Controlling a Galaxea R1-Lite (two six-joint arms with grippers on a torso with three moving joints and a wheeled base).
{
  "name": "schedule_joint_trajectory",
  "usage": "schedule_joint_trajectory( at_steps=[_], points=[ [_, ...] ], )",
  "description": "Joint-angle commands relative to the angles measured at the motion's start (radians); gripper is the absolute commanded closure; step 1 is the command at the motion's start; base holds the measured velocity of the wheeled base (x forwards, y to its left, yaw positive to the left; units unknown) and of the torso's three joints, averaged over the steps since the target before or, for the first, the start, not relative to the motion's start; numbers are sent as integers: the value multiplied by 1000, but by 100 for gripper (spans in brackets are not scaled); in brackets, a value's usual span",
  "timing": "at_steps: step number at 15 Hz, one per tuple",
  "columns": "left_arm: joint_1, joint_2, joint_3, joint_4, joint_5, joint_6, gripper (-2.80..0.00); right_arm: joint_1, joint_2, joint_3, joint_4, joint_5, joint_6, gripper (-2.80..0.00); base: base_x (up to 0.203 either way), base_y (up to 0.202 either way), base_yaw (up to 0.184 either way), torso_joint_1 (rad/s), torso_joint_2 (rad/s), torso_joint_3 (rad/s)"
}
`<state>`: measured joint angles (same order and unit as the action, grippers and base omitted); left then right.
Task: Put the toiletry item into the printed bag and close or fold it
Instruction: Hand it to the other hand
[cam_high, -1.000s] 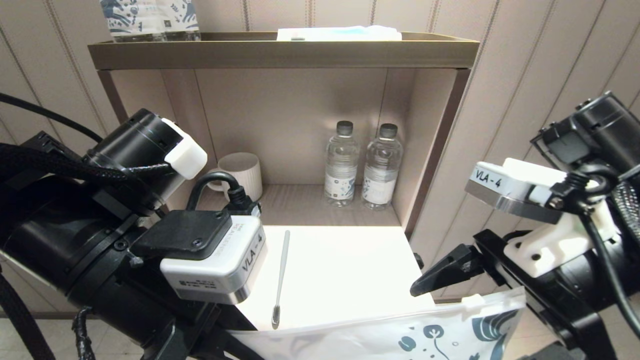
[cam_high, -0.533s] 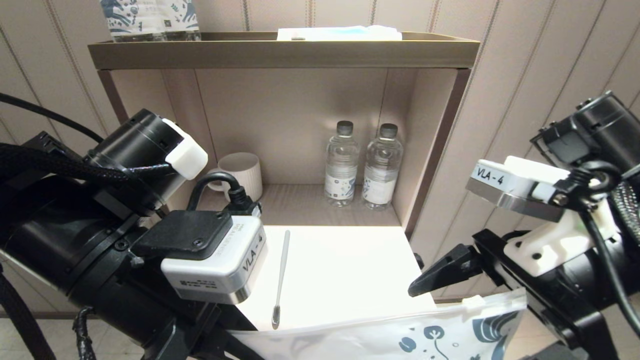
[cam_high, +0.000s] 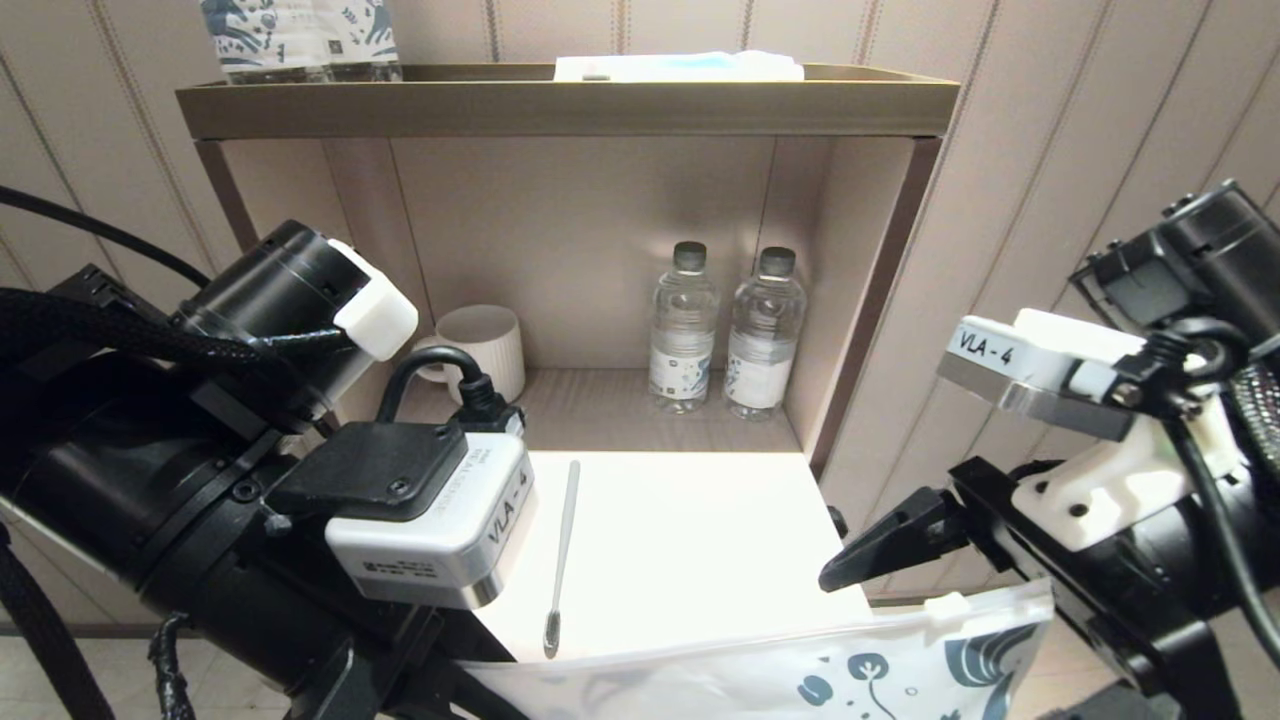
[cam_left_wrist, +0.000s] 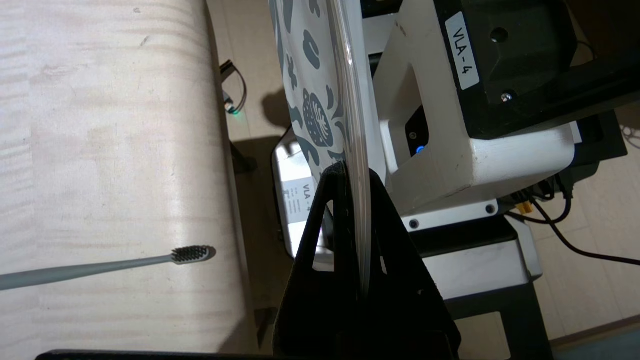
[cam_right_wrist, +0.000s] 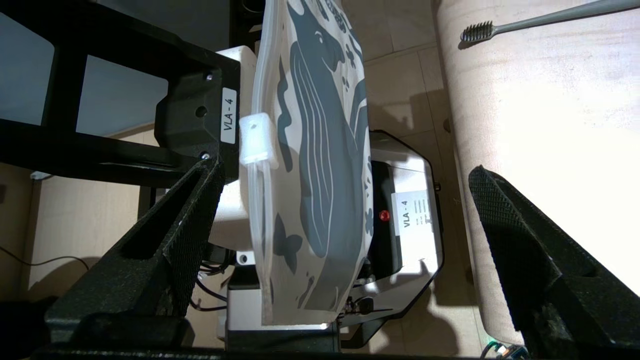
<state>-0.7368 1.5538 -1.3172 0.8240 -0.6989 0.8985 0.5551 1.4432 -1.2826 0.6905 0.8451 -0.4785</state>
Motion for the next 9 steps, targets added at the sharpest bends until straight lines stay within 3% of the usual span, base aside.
schedule_joint_trajectory(
  at_steps=[1,9],
  points=[
    [0,0,0,5,-4,5,0,2,0,7,-5,5,4,0,0,0,0,0,0,0],
    [0,2,-2,4,-5,8,0,13,-1,8,-6,6,3,0,0,0,0,0,0,0]
  ],
)
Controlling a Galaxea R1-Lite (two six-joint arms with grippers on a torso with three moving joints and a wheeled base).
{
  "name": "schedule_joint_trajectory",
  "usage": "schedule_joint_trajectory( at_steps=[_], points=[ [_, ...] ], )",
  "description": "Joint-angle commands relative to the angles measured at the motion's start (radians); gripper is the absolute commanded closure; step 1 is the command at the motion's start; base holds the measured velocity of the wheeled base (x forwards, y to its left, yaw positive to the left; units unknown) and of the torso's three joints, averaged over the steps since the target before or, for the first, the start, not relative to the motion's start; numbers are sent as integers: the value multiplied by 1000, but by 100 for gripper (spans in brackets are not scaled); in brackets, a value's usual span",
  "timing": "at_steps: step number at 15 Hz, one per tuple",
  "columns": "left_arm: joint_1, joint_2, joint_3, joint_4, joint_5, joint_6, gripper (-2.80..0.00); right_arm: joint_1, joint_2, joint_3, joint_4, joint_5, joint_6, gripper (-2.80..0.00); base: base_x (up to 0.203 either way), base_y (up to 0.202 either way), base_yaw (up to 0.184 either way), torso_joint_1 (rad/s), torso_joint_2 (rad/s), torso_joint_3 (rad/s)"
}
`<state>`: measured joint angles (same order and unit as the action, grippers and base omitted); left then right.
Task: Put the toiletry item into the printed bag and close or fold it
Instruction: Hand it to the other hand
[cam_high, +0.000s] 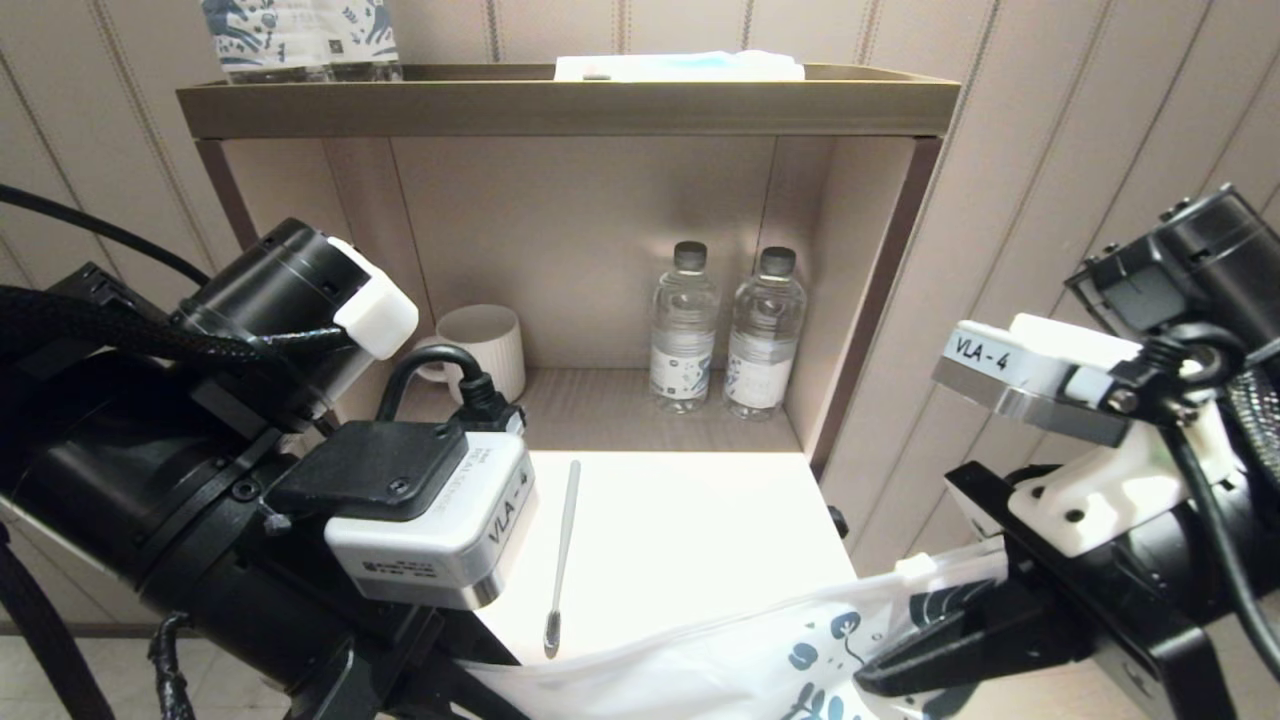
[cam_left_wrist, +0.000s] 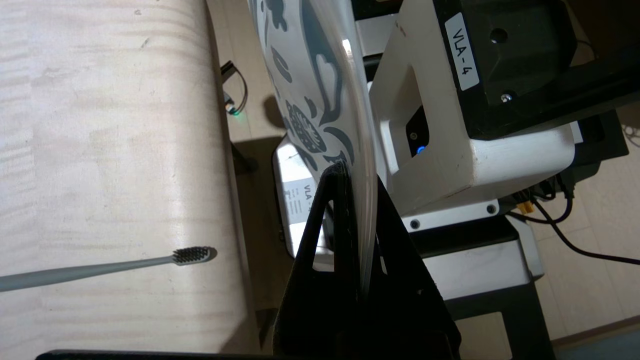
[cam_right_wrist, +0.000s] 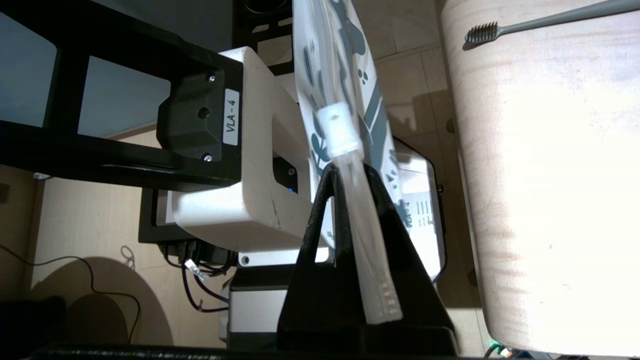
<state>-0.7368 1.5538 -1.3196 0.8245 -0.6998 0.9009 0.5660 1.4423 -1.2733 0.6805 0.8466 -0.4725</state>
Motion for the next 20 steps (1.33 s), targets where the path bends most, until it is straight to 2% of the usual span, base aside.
schedule_joint_trajectory(
  at_steps=[1,9,10,12,14,16,20],
  points=[
    [-1,3,-3,4,-4,6,0,3,1,-11,3,5,-3,0,0,0,0,0,0,0],
    [0,24,9,-11,0,13,0,21,6,-9,2,5,-3,0,0,0,0,0,0,0],
    [0,26,10,-25,0,12,-280,20,7,-8,2,6,-3,0,0,0,0,0,0,0],
    [2,18,6,-39,-6,8,-280,16,9,7,0,5,-2,0,0,0,0,0,0,0],
    [40,15,-13,-66,-10,-6,-280,12,7,26,-13,3,1,0,0,0,0,0,0,0],
    [57,24,-54,-102,-16,-34,-280,12,8,32,-21,3,5,0,0,0,0,0,0,0],
    [70,110,-175,-103,-18,-71,-280,18,21,34,-52,3,22,0,0,0,0,0,0,0]
  ],
)
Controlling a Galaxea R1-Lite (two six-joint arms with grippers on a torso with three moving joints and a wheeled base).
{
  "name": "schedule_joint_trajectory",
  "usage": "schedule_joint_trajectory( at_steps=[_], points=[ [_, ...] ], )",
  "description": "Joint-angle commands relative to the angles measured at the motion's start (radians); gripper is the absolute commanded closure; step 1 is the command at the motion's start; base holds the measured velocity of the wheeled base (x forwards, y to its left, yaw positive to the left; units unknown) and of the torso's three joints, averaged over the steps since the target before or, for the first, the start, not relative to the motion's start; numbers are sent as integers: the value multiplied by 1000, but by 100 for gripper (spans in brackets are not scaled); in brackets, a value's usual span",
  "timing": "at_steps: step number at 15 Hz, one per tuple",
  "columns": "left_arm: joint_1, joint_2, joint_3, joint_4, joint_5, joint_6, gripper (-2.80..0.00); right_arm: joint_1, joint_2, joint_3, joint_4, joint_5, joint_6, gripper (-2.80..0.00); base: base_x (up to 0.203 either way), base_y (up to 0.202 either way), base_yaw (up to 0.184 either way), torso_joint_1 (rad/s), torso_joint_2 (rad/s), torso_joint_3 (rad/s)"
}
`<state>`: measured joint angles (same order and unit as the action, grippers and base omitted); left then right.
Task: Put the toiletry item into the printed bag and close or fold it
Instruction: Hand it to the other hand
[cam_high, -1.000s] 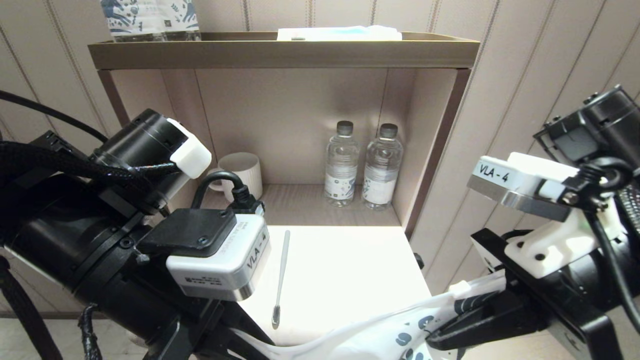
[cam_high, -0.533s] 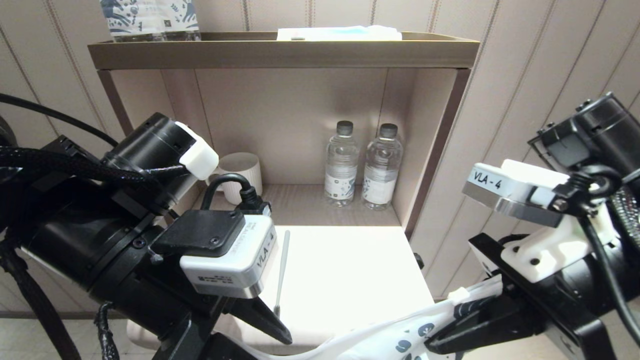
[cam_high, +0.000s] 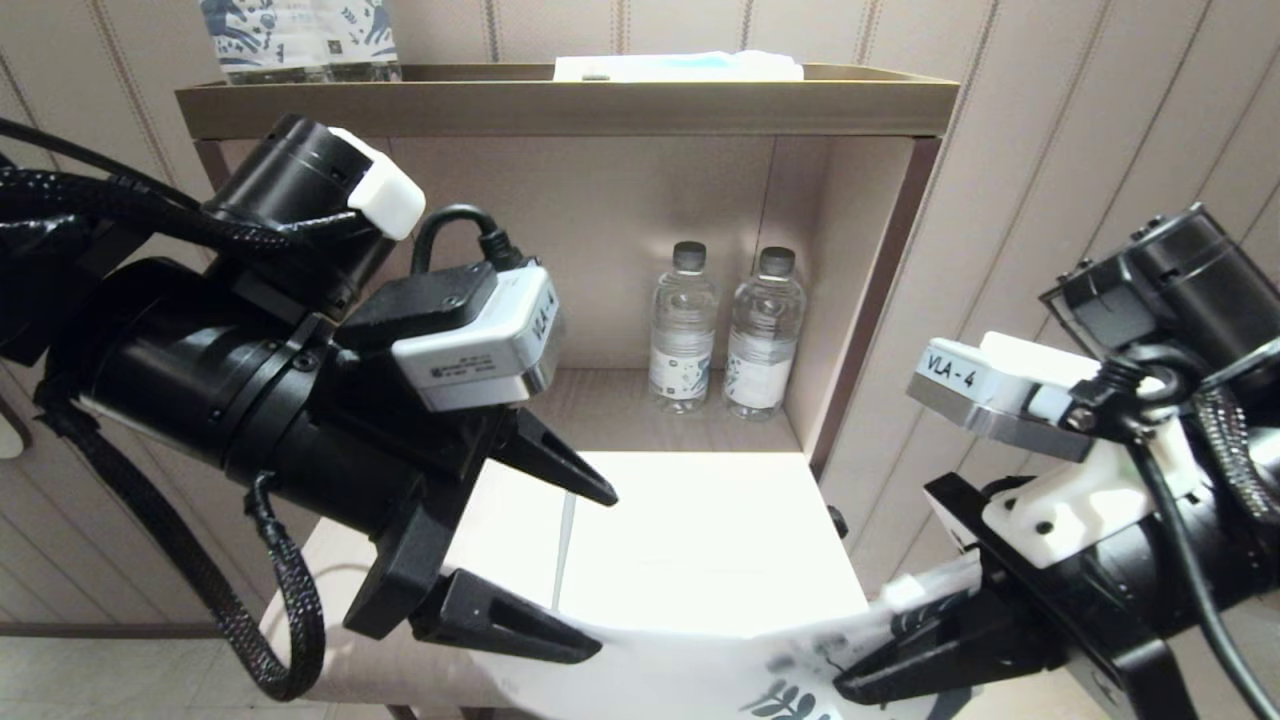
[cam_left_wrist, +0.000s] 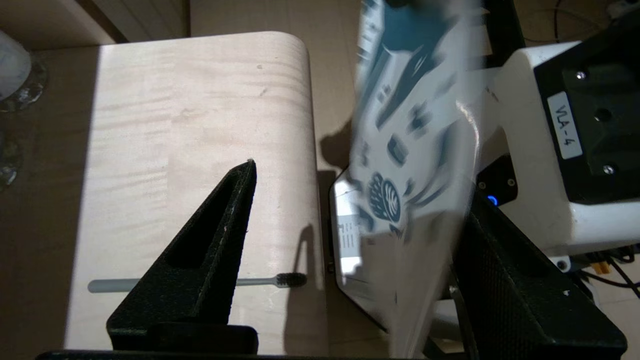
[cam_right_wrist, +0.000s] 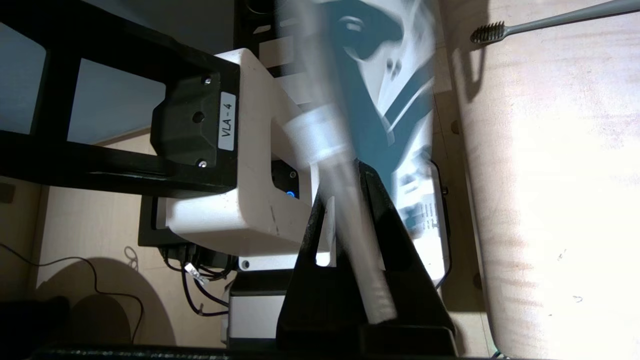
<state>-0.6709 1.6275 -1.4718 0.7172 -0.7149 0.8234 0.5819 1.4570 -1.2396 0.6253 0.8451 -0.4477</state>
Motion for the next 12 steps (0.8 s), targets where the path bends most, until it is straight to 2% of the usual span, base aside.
schedule_joint_trajectory(
  at_steps=[1,3,5,6,7,9,10,11,12],
  points=[
    [16,62,-73,8,-6,-15,-280,0,16,-3,-8,5,4,0,0,0,0,0,0,0],
    [37,80,-129,15,-28,-135,-280,-4,16,-12,-16,8,15,0,0,0,0,0,0,0],
    [39,59,-132,10,-41,-214,-280,-8,16,-16,-17,8,19,0,0,0,0,0,0,0],
    [39,54,-137,8,-41,-272,-280,-8,20,-20,-28,5,35,0,0,0,0,0,0,0],
    [38,46,-147,6,-41,-352,-280,-8,23,-16,-47,0,51,0,0,0,0,0,0,0],
    [38,13,-155,-28,-50,-593,-280,-35,44,-2,-142,-6,93,0,0,0,0,0,0,0],
    [38,-9,-124,-88,-54,-651,-280,-64,50,0,-182,-12,110,0,0,0,0,0,0,0],
    [39,-17,-84,-151,-49,-660,-280,-79,64,0,-218,-37,127,0,0,0,0,0,0,0],
    [40,-23,-53,-200,-29,-660,-280,-77,74,-1,-242,-101,135,0,0,0,0,0,0,0]
  ],
)
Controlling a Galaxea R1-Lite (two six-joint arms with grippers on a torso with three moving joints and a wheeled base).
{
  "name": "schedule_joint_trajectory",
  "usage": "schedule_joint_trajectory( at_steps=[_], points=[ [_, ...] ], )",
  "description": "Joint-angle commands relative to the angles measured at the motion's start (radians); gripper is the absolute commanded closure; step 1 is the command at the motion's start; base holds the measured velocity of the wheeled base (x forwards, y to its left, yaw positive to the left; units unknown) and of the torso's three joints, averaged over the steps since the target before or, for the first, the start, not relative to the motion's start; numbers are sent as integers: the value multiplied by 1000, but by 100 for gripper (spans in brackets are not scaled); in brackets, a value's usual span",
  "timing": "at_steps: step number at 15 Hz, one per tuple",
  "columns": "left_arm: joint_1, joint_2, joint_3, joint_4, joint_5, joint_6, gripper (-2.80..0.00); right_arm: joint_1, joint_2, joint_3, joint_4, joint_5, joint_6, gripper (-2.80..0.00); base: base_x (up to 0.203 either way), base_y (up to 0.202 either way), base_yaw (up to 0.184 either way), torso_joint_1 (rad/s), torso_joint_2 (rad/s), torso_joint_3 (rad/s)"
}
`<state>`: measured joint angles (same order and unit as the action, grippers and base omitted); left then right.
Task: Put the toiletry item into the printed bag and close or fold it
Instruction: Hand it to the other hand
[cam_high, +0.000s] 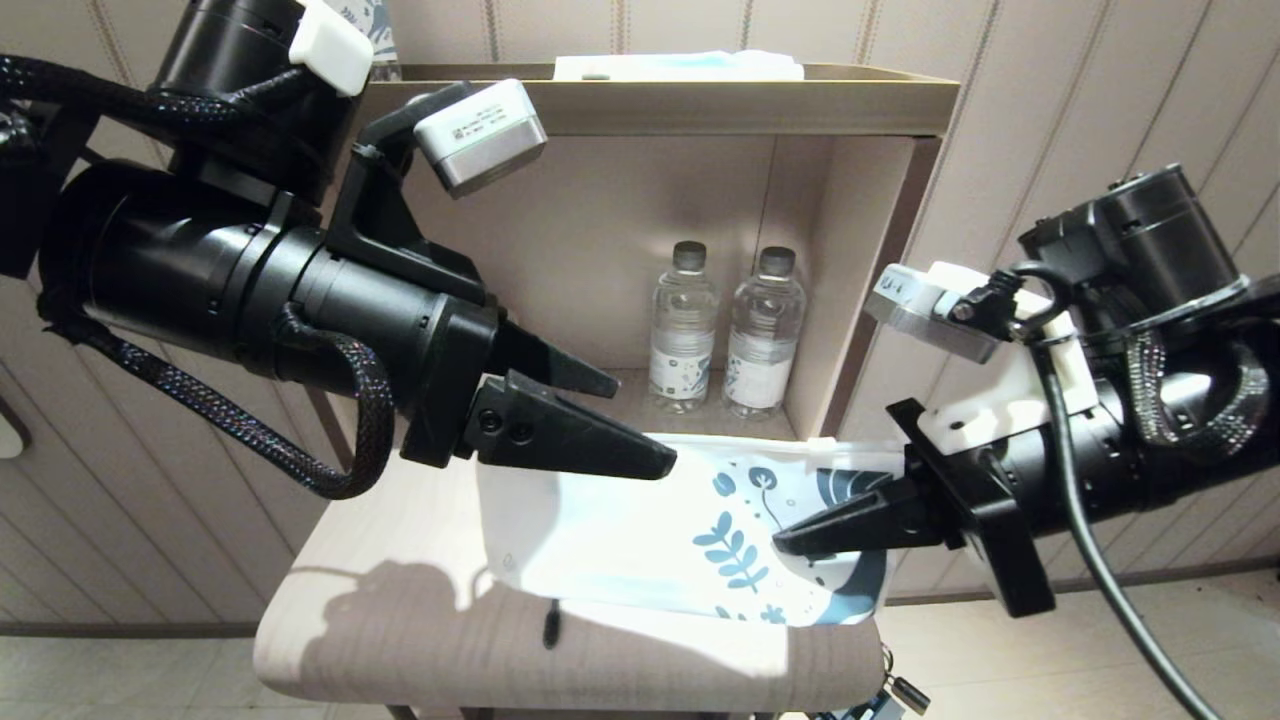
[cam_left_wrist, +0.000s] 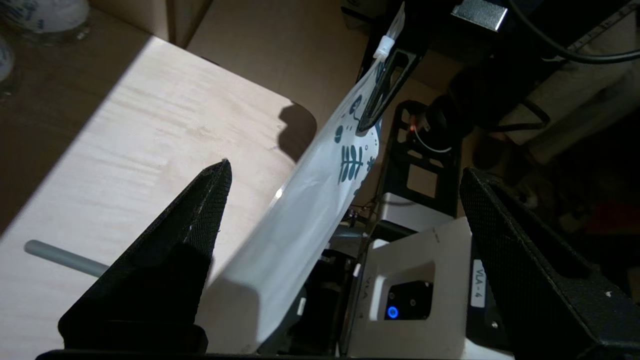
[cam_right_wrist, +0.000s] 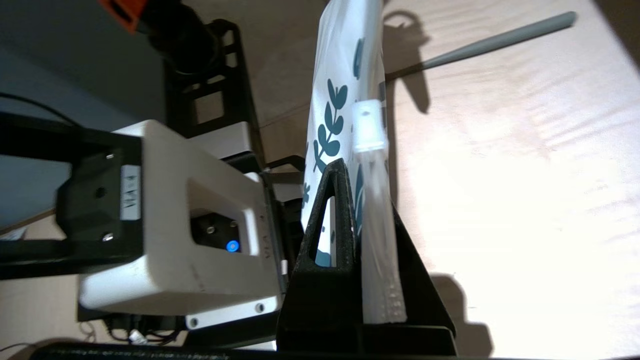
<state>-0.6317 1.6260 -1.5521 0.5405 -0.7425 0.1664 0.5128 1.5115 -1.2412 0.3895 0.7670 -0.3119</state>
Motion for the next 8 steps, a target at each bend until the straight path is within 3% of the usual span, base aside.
schedule_joint_trajectory(
  at_steps=[1,3,5,8],
  points=[
    [15,-23,39,-40,19,3,-280,-4,27,2,-28,-115,0,0,0,0,0,0,0,0],
    [47,-7,16,-31,23,44,-280,19,40,-2,-64,-283,-4,0,0,0,0,0,0,0],
    [61,13,-24,18,24,88,-280,51,49,-28,-57,-375,-9,0,0,0,0,0,0,0],
    [64,54,-91,92,23,150,-280,118,51,-142,112,-428,-13,0,0,0,0,0,0,0]
  ],
)
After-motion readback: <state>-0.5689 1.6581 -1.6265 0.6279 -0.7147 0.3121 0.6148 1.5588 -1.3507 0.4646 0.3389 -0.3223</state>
